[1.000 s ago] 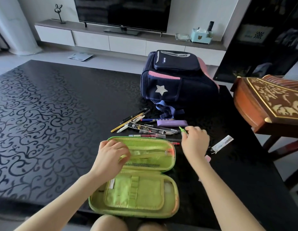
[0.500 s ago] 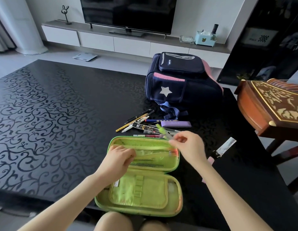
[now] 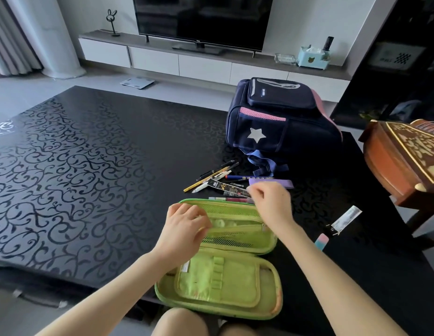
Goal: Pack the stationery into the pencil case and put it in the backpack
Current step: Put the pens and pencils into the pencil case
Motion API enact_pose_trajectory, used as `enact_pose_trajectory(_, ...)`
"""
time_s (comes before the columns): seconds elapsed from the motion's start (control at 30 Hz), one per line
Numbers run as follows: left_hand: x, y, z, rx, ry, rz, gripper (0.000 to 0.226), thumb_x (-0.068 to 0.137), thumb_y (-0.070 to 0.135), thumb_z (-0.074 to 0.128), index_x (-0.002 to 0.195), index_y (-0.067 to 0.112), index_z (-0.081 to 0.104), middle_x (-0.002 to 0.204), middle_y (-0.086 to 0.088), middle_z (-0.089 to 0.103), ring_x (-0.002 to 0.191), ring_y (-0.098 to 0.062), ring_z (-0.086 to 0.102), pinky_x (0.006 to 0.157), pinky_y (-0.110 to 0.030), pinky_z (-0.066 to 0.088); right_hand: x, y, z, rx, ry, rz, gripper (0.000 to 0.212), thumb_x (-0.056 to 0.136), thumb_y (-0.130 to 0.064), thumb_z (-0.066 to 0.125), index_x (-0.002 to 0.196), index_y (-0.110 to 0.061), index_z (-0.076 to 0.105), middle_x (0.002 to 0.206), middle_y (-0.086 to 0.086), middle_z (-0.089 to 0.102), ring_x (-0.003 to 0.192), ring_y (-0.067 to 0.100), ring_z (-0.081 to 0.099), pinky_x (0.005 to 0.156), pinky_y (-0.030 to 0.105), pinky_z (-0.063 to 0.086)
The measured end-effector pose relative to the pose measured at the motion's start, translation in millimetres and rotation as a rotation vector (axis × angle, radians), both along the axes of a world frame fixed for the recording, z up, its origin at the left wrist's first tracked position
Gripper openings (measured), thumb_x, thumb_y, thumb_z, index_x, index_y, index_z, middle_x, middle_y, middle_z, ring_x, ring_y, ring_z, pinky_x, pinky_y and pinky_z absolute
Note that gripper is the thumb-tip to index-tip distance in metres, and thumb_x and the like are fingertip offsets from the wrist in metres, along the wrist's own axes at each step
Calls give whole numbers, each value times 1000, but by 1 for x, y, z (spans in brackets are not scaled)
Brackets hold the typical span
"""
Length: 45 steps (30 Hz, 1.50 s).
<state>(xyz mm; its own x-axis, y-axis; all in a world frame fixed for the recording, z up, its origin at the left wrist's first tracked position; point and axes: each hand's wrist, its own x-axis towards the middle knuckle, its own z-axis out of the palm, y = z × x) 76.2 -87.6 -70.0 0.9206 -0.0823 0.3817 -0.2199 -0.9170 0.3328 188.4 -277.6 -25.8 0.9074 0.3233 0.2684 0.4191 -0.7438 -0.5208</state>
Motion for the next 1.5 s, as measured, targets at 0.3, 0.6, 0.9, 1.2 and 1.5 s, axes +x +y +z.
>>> enact_pose_trajectory(0.3,0,6,-1,11,26,-25,24,59,17,63,76,34,67,88,12,61,90,-11,46,92,-31,25,53,11,-20,-595,68,51,16,87,-18,55,84,-15,70,84,10,66,93,27,50,67,32,35)
enact_pose_trajectory(0.6,-6,6,-2,8,20,28,47,51,3,57,81,38,70,82,4,51,87,-15,41,88,-35,28,-5,-13,7,-219,-100,250,22,89,-17,55,78,-13,73,72,-1,68,73,23,48,68,35,41)
enact_pose_trajectory(0.9,-8,-2,4,0,-15,39,43,45,2,51,68,33,69,81,6,52,89,-14,40,86,-27,20,-45,6,-20,-440,-239,337,16,69,-9,78,66,-25,74,56,-7,63,62,14,33,62,26,28)
enact_pose_trajectory(1.2,-3,-5,1,27,-12,47,39,43,4,48,62,32,67,87,11,59,95,-11,41,87,-27,18,-54,-38,-16,-11,-323,28,25,74,6,65,92,-9,73,82,3,74,74,21,68,67,32,54)
enact_pose_trajectory(1.5,5,-10,2,3,-49,67,33,50,-1,49,50,28,64,73,14,60,81,-19,57,78,-22,18,10,-152,-39,-194,304,-890,60,85,-46,58,121,1,45,114,25,56,101,40,55,76,44,48)
